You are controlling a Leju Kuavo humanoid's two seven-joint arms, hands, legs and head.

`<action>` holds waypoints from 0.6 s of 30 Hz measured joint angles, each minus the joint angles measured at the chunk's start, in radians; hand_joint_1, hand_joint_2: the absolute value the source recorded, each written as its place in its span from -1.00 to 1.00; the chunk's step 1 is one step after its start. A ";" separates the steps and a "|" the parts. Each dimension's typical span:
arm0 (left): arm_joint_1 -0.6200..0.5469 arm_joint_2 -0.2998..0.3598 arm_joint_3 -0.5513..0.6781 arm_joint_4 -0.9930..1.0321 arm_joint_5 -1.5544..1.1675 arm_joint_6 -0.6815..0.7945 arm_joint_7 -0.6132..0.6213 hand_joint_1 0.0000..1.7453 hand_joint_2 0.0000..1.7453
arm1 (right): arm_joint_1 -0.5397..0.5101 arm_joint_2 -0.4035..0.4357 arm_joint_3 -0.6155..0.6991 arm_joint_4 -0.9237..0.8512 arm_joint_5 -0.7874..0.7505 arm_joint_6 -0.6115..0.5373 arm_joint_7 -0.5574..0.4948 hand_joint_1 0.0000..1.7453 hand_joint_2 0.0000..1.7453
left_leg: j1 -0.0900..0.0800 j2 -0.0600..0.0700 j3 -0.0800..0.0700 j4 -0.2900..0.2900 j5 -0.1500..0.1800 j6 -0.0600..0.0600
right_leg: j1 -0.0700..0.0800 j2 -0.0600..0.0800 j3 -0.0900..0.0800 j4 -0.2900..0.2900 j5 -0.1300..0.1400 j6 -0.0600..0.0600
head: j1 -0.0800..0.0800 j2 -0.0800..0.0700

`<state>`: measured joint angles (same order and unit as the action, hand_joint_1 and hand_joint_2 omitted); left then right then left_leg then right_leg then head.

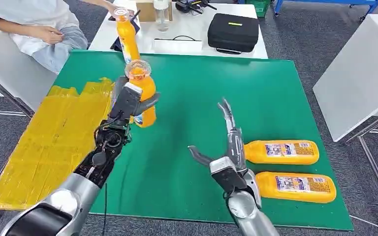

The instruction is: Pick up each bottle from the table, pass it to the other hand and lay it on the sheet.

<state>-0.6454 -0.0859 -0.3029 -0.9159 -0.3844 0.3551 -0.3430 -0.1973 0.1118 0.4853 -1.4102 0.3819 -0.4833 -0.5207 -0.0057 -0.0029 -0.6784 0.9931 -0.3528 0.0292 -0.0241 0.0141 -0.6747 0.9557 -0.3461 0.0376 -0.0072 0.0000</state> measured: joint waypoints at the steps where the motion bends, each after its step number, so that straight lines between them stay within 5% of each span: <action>1: -0.002 0.005 0.005 0.003 -0.016 0.009 0.005 1.00 1.00 | 0.004 -0.008 -0.005 -0.027 -0.003 0.002 0.006 -1.00 1.00 | 0.000 0.000 0.000 0.000 0.000 0.000 | 0.000 0.000 0.000 0.000 0.000 0.000 | 0.000 0.000; 8: -0.017 0.056 0.017 0.057 -0.529 0.301 0.189 1.00 1.00 | 0.011 -0.044 -0.046 -0.111 -0.027 0.006 0.005 -1.00 1.00 | 0.000 0.001 0.000 0.000 0.000 0.000 | 0.000 0.000 0.000 0.000 0.000 0.000 | 0.000 0.000; 12: -0.032 0.095 0.018 0.127 -0.937 0.310 0.356 1.00 1.00 | 0.002 -0.057 -0.074 -0.114 -0.032 0.009 0.001 -1.00 1.00 | 0.000 0.001 0.000 0.000 0.000 0.000 | 0.000 0.000 0.000 0.000 0.000 0.000 | 0.000 0.000; 18: -0.046 0.113 0.025 0.187 -1.059 0.306 0.419 1.00 1.00 | -0.008 -0.069 -0.095 -0.114 -0.032 0.017 -0.001 -1.00 1.00 | 0.000 0.001 0.000 0.000 0.000 0.000 | 0.000 0.000 0.000 0.000 0.000 0.000 | 0.000 0.000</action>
<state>-0.6918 0.0267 -0.2777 -0.7290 -1.4433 0.6607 0.0760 -0.2056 0.0427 0.3899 -1.5240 0.3498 -0.4665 -0.5219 -0.0056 -0.0021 -0.6784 0.9931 -0.3524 0.0292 -0.0240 0.0143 -0.6751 0.9558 -0.3457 0.0372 -0.0072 0.0000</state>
